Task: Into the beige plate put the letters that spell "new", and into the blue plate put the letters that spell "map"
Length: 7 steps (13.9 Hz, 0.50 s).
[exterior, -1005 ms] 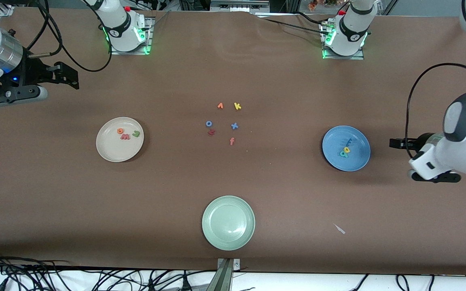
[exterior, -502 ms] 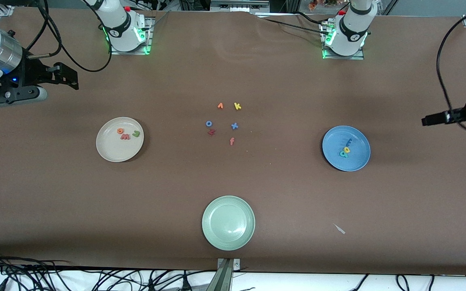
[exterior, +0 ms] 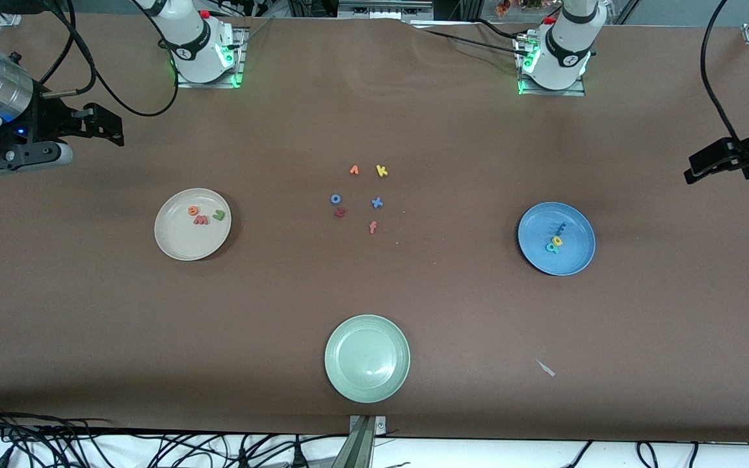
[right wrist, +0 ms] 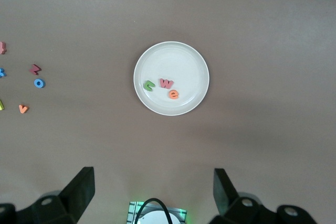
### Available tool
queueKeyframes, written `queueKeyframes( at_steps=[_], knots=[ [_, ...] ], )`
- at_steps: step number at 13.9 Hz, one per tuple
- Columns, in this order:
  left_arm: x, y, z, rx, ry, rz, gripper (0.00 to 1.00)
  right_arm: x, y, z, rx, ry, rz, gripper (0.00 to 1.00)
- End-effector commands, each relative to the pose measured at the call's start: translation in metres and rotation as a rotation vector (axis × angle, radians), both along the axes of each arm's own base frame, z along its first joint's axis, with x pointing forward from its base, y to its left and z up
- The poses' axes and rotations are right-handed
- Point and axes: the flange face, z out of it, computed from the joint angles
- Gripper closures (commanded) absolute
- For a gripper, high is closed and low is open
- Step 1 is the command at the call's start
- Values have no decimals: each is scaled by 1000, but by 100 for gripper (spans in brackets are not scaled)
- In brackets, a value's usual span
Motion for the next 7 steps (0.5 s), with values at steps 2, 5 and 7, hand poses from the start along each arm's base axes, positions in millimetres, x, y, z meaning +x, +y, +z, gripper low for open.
queueKeyframes(
  at_steps=[2,5,7],
  knots=[
    [-8,3,-1,-8,-21,-15,0,2,-2,6,-6,4,15,0],
    [-7,1,-2,-1,-20,-19,0,2,-4,7,-2,3,35,0],
    [-7,1,-1,-1,-21,-19,0,3,-6,7,-2,2,36,0]
  ],
)
